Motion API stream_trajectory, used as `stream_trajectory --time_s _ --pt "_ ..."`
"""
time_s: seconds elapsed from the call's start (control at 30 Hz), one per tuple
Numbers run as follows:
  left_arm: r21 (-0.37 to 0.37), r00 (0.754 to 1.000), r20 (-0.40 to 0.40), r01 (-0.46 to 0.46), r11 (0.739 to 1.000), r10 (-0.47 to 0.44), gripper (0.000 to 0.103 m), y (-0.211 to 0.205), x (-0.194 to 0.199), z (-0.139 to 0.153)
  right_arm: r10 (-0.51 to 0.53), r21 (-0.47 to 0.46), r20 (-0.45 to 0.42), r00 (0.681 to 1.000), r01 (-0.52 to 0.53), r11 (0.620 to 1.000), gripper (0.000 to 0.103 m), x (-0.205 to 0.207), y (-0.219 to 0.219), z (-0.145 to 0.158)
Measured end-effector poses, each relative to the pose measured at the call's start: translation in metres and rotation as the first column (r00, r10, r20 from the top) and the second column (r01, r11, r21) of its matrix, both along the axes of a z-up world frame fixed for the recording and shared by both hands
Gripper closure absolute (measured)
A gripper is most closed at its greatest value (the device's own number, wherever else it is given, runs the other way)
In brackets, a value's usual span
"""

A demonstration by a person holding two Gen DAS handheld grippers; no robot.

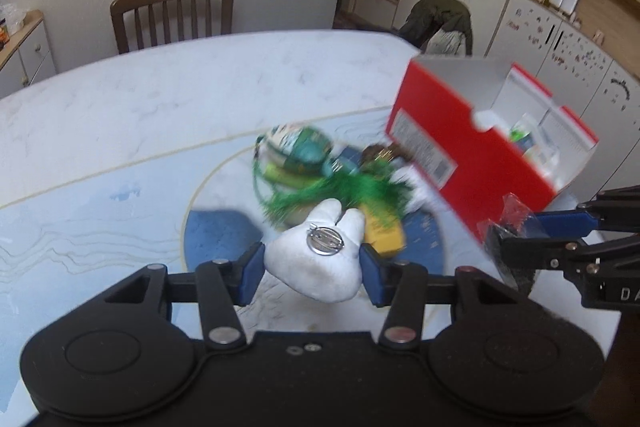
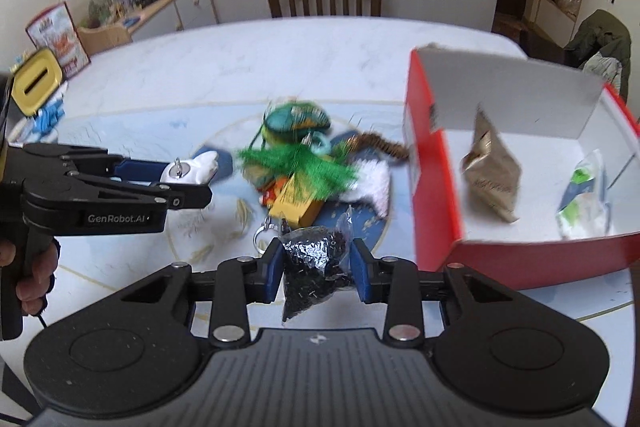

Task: Organize objects
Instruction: 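Grasp the white plush bunny with left tool while right grasps the black sparkly bag, then carry the bunny with left tool while right carries the black bag over the shoebox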

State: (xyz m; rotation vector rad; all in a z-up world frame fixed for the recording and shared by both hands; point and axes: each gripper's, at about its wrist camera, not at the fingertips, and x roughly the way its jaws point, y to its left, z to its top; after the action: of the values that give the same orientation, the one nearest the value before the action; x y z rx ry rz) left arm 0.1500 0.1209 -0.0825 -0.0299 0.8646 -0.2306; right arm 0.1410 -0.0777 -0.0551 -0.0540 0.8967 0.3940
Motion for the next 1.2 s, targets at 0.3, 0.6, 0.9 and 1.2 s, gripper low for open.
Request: stream_trajectory --time_s 0.3,0.6,0.9,1.2 --pt "-0.008 0.998 0.039 0.046 0.999 -0.045 0.054 -0.047 0.004 0.044 -0.038 0.042 0.079 0.996 0.035 0.998 0.068 0.01 -0.047 0.046" --pt "-0.018 0.993 0.056 0.105 0.994 -0.104 0.054 -0.118 0.023 0.063 -0.073 0.025 0.124 0.99 0.071 0.997 0.068 0.036 -0.105 0.055" --pt "0.012 0.99 0.037 0.137 0.99 -0.138 0.054 -0.182 0.051 0.057 -0.09 0.017 0.115 0.989 0.088 0.996 0.068 0.059 -0.155 0.041" --pt "0.012 0.993 -0.007 0.121 0.993 -0.121 0.054 -0.227 0.102 0.046 -0.078 -0.009 0.08 0.994 0.079 0.997 0.068 0.087 -0.192 0.019"
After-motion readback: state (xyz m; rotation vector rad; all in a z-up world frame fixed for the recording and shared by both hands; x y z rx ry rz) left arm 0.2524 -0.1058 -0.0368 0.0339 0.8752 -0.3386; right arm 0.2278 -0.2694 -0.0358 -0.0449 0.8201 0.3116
